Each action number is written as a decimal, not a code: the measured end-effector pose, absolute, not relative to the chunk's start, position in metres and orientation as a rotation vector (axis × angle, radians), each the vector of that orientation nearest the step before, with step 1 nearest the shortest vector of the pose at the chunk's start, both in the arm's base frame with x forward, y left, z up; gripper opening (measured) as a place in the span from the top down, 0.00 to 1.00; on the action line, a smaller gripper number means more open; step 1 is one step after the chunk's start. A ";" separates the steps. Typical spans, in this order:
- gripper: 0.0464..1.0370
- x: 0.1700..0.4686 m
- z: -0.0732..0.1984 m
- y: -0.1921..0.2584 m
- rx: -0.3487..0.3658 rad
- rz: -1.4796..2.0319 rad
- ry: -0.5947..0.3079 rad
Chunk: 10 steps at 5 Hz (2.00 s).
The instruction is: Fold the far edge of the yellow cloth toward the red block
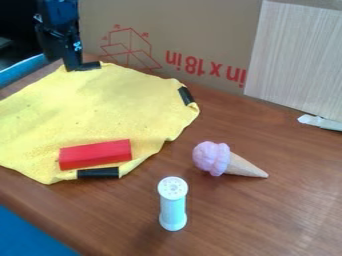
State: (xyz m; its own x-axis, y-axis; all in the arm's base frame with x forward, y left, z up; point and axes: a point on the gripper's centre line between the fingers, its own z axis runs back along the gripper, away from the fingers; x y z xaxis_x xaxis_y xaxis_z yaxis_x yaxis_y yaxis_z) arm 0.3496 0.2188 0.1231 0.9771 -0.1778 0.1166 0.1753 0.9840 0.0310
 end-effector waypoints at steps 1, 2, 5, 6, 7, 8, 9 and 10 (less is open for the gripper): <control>0.04 0.349 0.105 0.218 -0.006 -0.178 -0.086; 0.04 0.358 0.091 0.226 0.035 -0.192 -0.113; 0.04 0.385 0.081 0.242 0.045 -0.266 -0.139; 0.04 0.386 0.090 0.250 0.032 -0.294 -0.147; 0.04 0.388 0.085 0.260 0.052 -0.311 -0.134; 0.04 0.397 0.074 0.267 0.073 -0.341 -0.134; 0.04 0.402 0.075 0.270 0.080 -0.354 -0.149; 0.04 0.407 0.086 0.269 0.081 -0.371 -0.173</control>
